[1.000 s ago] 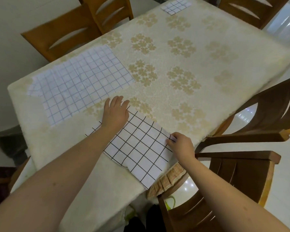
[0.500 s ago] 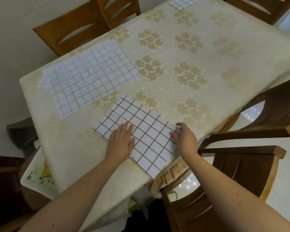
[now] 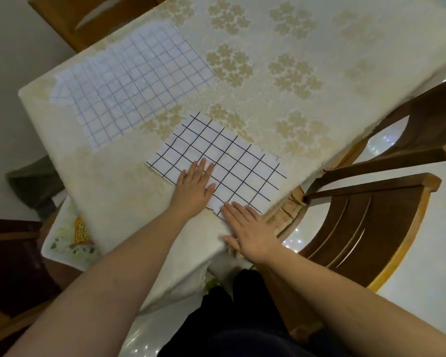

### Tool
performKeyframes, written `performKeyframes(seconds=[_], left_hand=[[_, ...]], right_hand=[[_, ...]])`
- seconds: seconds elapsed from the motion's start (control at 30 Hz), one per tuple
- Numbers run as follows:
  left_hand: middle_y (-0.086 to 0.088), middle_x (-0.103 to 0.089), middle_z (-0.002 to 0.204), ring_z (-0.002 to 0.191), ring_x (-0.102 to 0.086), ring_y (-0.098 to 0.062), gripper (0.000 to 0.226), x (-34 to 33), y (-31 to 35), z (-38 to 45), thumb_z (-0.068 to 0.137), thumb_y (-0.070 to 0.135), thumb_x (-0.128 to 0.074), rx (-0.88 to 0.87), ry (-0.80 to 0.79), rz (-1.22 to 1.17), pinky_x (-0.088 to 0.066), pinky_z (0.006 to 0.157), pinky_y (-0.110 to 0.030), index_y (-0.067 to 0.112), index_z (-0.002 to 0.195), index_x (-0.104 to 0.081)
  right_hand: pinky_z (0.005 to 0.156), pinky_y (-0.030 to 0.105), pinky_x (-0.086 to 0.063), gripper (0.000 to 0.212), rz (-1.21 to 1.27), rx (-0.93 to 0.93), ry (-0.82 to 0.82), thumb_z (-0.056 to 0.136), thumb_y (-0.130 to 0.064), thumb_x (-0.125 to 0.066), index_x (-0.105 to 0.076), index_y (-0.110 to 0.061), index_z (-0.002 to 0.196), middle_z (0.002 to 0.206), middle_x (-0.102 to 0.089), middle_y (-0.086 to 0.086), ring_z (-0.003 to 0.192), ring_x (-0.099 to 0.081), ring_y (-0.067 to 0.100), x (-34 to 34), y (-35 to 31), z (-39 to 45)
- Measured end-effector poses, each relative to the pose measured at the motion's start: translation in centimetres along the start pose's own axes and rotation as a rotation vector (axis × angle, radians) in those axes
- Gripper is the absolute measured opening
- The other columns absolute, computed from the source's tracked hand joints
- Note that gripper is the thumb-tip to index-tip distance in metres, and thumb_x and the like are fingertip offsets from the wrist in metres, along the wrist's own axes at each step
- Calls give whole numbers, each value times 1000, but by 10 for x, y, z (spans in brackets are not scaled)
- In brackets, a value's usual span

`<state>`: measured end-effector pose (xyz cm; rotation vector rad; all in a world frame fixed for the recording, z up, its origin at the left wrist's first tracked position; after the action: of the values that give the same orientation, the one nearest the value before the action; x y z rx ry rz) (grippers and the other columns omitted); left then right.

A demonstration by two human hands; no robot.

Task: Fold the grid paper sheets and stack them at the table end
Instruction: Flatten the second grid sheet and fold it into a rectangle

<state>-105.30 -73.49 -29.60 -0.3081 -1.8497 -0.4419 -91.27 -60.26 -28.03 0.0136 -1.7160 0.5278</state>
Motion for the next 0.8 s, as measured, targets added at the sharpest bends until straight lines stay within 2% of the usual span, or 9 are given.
performKeyframes(seconds=[0.07, 0.17, 0.27, 0.4, 0.5, 0.6, 0.67, 0.77, 0.8], left_hand=[[2, 8, 162, 149, 6, -19, 65, 1, 0, -2, 95, 56, -5, -14, -1, 27, 0, 120, -44, 30, 154, 3], [2, 17, 161, 148, 13, -18, 65, 0, -5, -4, 97, 60, -9, 11, -18, 21, 5, 119, -44, 33, 153, 9], [1, 25, 159, 147, 19, -18, 68, 0, -8, -4, 96, 64, -11, 40, -58, 2, 9, 119, -45, 34, 151, 16], [1, 24, 159, 148, 17, -20, 74, 4, -13, -7, 92, 69, -13, 25, -52, 35, 8, 118, -48, 37, 150, 18], [3, 21, 160, 148, 15, -18, 71, 6, -20, -18, 91, 68, -10, 60, -9, 20, 6, 118, -49, 36, 150, 15], [2, 20, 160, 148, 14, -20, 65, 4, -27, -29, 94, 60, -3, 115, 28, 32, 6, 118, -49, 34, 151, 14], [1, 18, 161, 148, 13, -21, 62, 0, -34, -35, 98, 56, -10, 161, 25, 16, 5, 118, -50, 34, 152, 12], [2, 20, 160, 148, 15, -20, 63, -6, -38, -40, 98, 57, -13, 157, -34, 15, 5, 119, -49, 35, 152, 12], [2, 21, 160, 148, 16, -20, 64, -7, -39, -39, 98, 58, -13, 148, -45, 18, 6, 119, -48, 35, 152, 13]], right_hand=[[117, 46, -25, 70, -20, -4, -51, 99, -58, -26, -27, -12, 152, 158, -28, 8, 146, -25, 24, -5, 4, -4], [117, 50, -23, 70, -46, 35, -93, 100, -58, -13, -27, -13, 152, 159, -21, 8, 147, -21, 25, -5, 9, -10], [114, 51, -28, 71, -90, 48, -98, 100, -58, -7, -32, -13, 150, 157, -27, 9, 144, -28, 28, 0, 11, -13], [113, 50, -33, 67, -71, 80, -64, 101, -57, -15, -42, -15, 145, 152, -38, 11, 140, -37, 30, 9, 2, -12], [115, 45, -30, 61, -41, 86, -33, 100, -55, -31, -36, -18, 149, 155, -35, 5, 141, -35, 25, 12, -1, -12], [116, 44, -27, 63, -25, 122, -76, 100, -55, -30, -32, -17, 151, 156, -32, 4, 143, -32, 24, 4, -3, -11], [116, 45, -28, 61, -43, 142, -88, 100, -54, -30, -40, -16, 147, 154, -37, 5, 142, -35, 24, 0, -5, -9], [113, 42, -27, 50, -44, 156, -21, 100, -49, -34, -59, -17, 129, 140, -55, 6, 131, -48, 26, 8, -12, -1], [113, 41, -26, 49, -36, 157, -7, 100, -48, -35, -60, -17, 129, 139, -56, 5, 130, -49, 25, 11, -15, 2]])
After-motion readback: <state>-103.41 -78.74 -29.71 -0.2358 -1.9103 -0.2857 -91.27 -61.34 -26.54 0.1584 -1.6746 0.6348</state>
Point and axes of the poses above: each hand's wrist, its own z-axis towards the middle knuckle, its own x-axis out of the back of the hand, y = z × x, the point moved 6 cm from there along z, towards the middle knuckle
